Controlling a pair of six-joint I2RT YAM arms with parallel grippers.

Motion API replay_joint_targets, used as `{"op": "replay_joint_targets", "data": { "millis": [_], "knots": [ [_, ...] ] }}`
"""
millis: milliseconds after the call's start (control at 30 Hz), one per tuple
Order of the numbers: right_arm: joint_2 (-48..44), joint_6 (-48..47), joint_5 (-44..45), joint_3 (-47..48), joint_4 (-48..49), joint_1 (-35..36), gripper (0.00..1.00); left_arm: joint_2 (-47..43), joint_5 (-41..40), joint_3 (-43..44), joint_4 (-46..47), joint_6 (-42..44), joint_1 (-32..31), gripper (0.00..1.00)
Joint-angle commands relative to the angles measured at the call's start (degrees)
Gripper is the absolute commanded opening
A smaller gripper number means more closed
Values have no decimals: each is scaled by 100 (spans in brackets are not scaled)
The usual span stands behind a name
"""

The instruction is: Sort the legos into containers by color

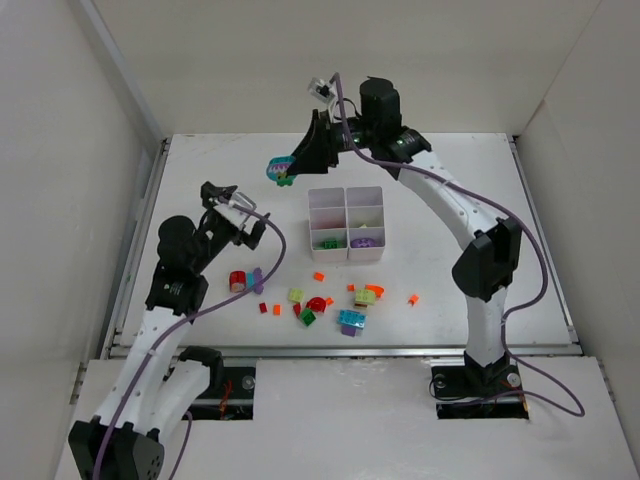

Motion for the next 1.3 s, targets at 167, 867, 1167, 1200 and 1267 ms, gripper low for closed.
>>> {"op": "replay_joint_targets", "data": {
  "millis": [167,867,1167,1200,1267],
  "knots": [
    [-499,-226,-2544,27,324,303,0,1043,2525,1071,1211,853,-25,88],
    [-816,-323,-2368,-324,324,531,0,833,3985,1361,781,1038,-262,47],
    [-763,-271,-2202,-263,324,646,0,718,3923,1256,649,870,-262,9],
    [-763,-270,-2201,-263,324,646,0,666,3871,1256,719,800,-262,4],
    [-763,-270,-2140,-263,324,699,0,665,3810,1256,719,721,-262,0]
  ]
}}
